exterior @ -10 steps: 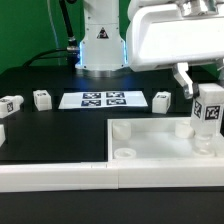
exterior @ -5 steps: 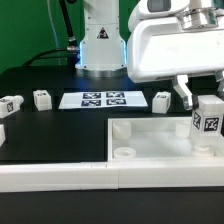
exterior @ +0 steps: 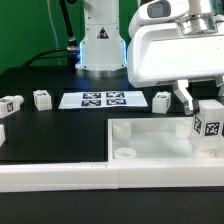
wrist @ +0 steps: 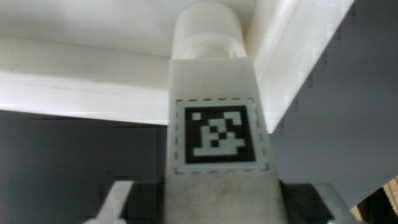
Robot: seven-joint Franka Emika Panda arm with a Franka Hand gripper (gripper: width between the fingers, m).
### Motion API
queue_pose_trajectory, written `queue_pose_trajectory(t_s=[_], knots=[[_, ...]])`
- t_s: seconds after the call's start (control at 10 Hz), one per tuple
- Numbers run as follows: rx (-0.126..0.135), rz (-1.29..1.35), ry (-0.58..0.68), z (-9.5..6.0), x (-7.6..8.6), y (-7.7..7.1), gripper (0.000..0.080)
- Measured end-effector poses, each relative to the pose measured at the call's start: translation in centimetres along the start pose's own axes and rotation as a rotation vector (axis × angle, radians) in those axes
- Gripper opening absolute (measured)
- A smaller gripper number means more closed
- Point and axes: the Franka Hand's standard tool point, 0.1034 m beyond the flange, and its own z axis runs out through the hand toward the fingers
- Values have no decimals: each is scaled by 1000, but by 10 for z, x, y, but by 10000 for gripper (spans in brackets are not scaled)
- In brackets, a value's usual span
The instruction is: Assemble square table
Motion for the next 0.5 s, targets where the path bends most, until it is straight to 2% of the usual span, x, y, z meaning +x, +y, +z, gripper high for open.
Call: queue_pose_trajectory(t_s=[0.1,0.2,0.3,0.4,0.5], knots=[[0,0,0,0,0,0,291],[0,0,0,0,0,0,381],[0,0,0,0,0,0,521],[0,0,0,0,0,0,608],[0,0,0,0,0,0,608]])
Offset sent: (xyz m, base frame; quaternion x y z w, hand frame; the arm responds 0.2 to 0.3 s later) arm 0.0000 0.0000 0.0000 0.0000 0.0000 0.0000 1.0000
